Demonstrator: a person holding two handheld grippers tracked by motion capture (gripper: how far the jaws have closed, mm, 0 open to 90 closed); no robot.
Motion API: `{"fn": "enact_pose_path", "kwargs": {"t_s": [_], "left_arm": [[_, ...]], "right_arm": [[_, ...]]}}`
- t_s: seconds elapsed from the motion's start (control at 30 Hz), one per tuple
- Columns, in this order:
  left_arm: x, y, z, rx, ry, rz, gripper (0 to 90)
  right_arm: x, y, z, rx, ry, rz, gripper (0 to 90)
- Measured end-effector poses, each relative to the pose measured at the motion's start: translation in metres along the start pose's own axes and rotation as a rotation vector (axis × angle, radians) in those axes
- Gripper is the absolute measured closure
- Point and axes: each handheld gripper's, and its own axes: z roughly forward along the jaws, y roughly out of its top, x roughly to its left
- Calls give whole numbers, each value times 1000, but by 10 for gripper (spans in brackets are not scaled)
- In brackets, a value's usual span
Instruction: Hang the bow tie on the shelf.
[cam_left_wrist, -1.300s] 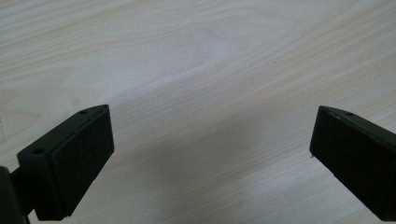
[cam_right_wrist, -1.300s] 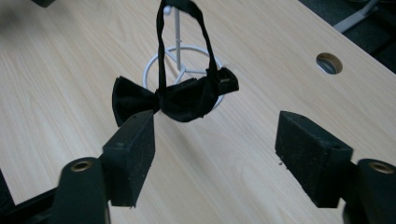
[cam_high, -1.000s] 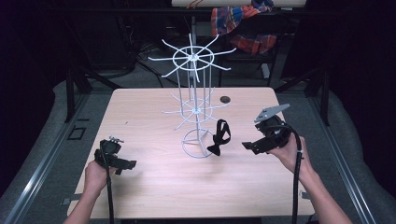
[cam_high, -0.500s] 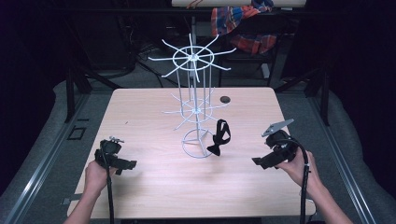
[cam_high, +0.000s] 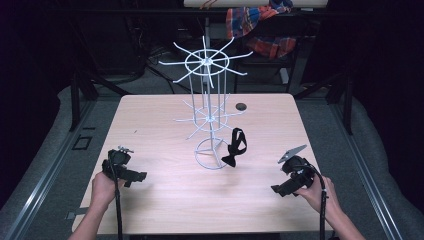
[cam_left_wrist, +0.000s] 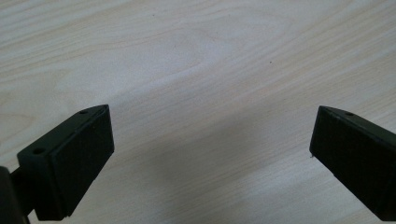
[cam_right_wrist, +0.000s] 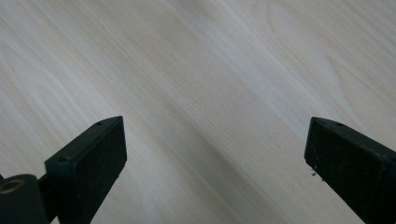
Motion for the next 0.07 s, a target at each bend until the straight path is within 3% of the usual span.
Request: {"fn": "enact_pose_path", "kwargs": {"t_s": [0.07], "left_arm": [[0, 0, 0, -2, 0, -3, 0]], "right_arm": [[0, 0, 0, -2, 1, 1, 53]]}}
